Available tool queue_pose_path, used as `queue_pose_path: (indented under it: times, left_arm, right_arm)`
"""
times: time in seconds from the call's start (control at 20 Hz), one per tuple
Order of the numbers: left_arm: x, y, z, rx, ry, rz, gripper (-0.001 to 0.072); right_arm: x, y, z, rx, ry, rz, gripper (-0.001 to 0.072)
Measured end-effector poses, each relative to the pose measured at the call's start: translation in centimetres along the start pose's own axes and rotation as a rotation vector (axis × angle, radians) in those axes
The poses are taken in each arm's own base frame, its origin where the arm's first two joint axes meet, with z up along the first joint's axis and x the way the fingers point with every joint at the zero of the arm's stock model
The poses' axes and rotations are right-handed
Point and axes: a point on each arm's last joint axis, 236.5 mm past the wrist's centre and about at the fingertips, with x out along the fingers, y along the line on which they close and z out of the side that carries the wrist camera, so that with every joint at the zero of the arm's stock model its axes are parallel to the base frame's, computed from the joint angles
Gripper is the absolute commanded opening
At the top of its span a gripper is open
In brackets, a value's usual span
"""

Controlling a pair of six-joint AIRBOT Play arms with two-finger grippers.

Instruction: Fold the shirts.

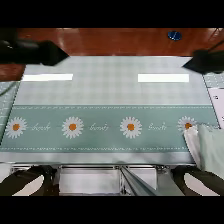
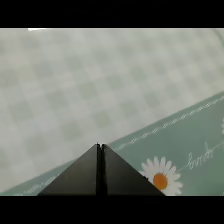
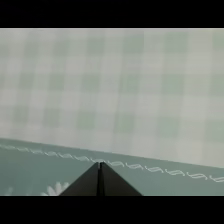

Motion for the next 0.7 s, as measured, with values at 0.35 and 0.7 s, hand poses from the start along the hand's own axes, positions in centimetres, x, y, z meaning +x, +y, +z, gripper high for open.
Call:
queue_pose_path:
  times: [0.35, 0.7]
  left_arm:
    - [6.7, 6.1, -8.8, -0.051, 0.264, 0.21, 0.0019]
    - [7.4, 7.3, -10.1, -0.054, 0.298, 0.247, 0.002]
  right_arm:
    - [8.4, -2.9, -6.4, -0.114, 0.259, -0.279, 0.003]
    - [8.9, -3.7, -6.8, -0.138, 0.272, -0.334, 0.003]
